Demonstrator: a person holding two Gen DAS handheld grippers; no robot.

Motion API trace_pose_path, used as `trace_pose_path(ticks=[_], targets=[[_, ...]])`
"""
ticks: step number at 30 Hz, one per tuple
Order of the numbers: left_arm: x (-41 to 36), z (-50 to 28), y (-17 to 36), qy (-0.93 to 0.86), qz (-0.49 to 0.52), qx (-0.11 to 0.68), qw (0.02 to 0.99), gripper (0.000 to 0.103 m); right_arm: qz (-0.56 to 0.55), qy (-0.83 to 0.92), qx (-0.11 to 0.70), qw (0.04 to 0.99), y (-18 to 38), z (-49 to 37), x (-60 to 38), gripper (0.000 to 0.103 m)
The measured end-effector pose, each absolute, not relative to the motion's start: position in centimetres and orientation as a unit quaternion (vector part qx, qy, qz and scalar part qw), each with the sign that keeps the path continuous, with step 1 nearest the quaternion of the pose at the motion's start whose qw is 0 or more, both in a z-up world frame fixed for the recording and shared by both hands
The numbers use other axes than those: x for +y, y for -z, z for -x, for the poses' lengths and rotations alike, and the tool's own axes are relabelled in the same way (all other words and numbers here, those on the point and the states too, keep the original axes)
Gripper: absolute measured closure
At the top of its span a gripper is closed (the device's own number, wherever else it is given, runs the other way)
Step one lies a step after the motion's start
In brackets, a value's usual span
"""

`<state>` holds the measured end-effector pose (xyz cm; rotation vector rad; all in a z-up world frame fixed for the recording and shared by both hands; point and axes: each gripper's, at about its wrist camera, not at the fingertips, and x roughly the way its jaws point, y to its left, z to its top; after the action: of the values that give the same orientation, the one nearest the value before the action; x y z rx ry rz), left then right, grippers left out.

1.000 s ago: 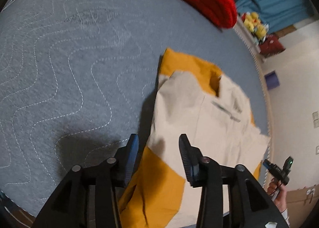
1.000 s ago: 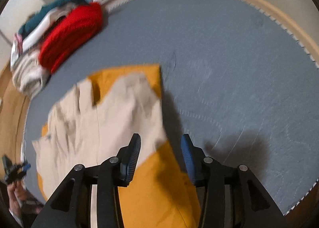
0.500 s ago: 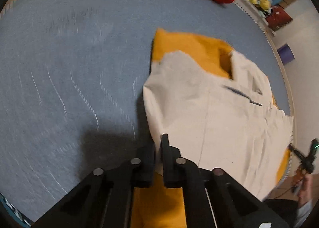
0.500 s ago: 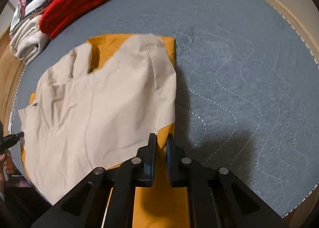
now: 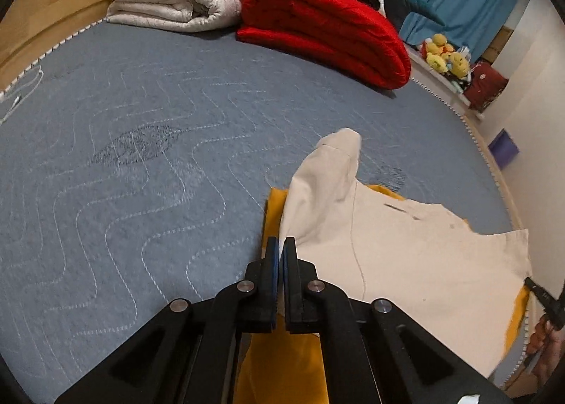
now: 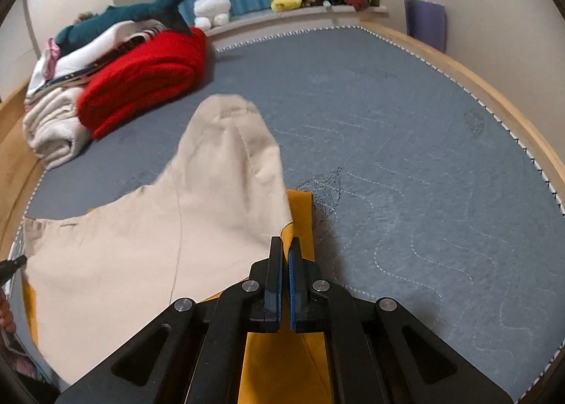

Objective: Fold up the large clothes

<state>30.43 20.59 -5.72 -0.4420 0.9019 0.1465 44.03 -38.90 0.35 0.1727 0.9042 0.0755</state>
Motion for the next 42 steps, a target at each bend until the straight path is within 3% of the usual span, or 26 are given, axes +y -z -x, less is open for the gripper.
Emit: trace_pose_path(ticks=[7, 14, 17, 21, 23, 27, 32, 37, 42], targets=[[20.9, -33.1, 6.3, -0.091, 0.206, 0.419, 0.880, 0.102, -0.077, -0.012, 0.401, 0.913, -0.3, -46.3, -38.0, 0.101], [19.9, -36.6, 13.7, -0.090, 0.179, 0.540, 0.817, 0.102, -0.050, 0.008, 0.526, 0.849, 7.5, -50.6, -36.9, 0.101], [20.5, -37.1, 12.5, -0.101, 0.189, 0.515, 0.830, 0.102, -0.047, 0.015, 0.529, 0.847, 8.1, -51.4, -36.4, 0.101], [21.1, -37.2, 10.2, -0.106, 0.196, 0.455, 0.862, 0.102, -0.064, 0.027, 0.472, 0.879, 5.4, -51.6, -36.6, 0.101], [20.6, -37.5, 10.9, -0.106, 0.183, 0.469, 0.857, 0.102, -0.059, 0.029, 0.460, 0.886, 5.2, -51.7, -36.4, 0.101], [20.4, -37.7, 13.1, -0.087, 0.191, 0.534, 0.819, 0.096, -0.052, 0.030, 0.519, 0.853, 8.0, -52.2, -36.4, 0.100], [20.3, -34.8, 8.5, -0.081, 0.179, 0.496, 0.846, 0.070, -0.076, 0.030, 0.517, 0.852, 6.2, -51.0, -38.5, 0.079], [17.9, -31.2, 8.7, 0.046, 0.170, 0.540, 0.823, 0.069, -0.089, -0.021, 0.544, 0.834, 5.2, -47.7, -39.6, 0.068], [14.4, -27.3, 12.1, 0.130, 0.074, 0.599, 0.787, 0.069, -0.101, -0.069, 0.603, 0.789, 7.4, -43.3, -40.8, 0.068]])
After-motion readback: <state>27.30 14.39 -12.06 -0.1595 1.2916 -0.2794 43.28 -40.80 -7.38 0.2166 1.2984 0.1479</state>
